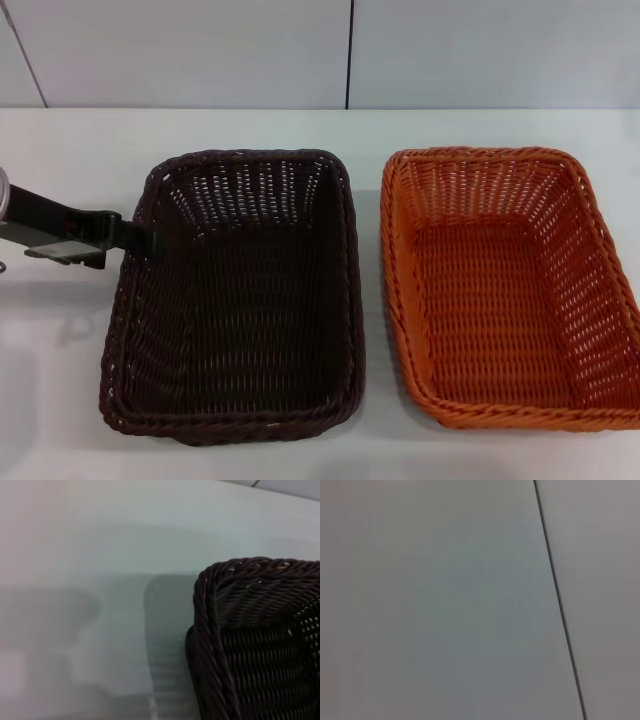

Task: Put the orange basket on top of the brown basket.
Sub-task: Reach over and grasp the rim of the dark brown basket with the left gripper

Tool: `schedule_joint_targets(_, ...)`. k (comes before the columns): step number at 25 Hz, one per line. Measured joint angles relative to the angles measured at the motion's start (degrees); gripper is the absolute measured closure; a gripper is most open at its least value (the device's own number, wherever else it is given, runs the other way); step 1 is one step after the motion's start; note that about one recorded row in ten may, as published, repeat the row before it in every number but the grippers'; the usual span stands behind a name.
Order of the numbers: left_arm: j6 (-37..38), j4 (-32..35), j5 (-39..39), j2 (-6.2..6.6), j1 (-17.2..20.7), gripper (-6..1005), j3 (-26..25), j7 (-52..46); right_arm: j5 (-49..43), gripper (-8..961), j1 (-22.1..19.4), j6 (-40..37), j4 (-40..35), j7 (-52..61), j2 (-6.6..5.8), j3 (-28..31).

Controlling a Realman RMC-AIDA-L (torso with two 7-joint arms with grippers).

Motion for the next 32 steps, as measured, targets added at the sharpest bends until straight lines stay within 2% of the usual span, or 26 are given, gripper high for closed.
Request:
schedule_joint_targets(10, 2.41, 4.20, 0.00, 0.07, -0.11, 224, 1.81, 0.61, 0.00, 385, -0.04, 0.03, 0.05, 0.00, 0.41, -0.53)
schedule_joint_targets(14, 2.44, 4.37, -0.01, 0.05, -0.17, 239, 2.21, 0.64, 0.00, 385, -0.12, 0.58, 0.12, 0.00, 0.40, -0.53)
schedule_joint_targets(15, 2.52, 4.86, -0.01, 0.04, -0.26, 243, 4.05, 0.56, 0.01, 385, -0.11, 0.83, 0.13, 0.00, 0.39, -0.53)
schedule_joint_targets(24, 2.97, 5.02, 0.17, 0.35, -0.33, 278, 5.13, 0.63, 0.27, 385, 0.00, 1.45, 0.15, 0.00, 0.40, -0.51)
schedule_joint_targets(29, 2.61, 5.00, 2.95, 0.18, -0.77, 298, 6.03, 0.63, 0.26, 385, 0.00, 1.45, 0.23, 0.00, 0.42, -0.51)
schedule_joint_targets(32, 2.09, 4.66, 3.43, 0.19, -0.92, 398, 6.50, 0.57, 0.26, 385, 0.00, 1.45, 0.23, 0.00, 0.42, -0.51)
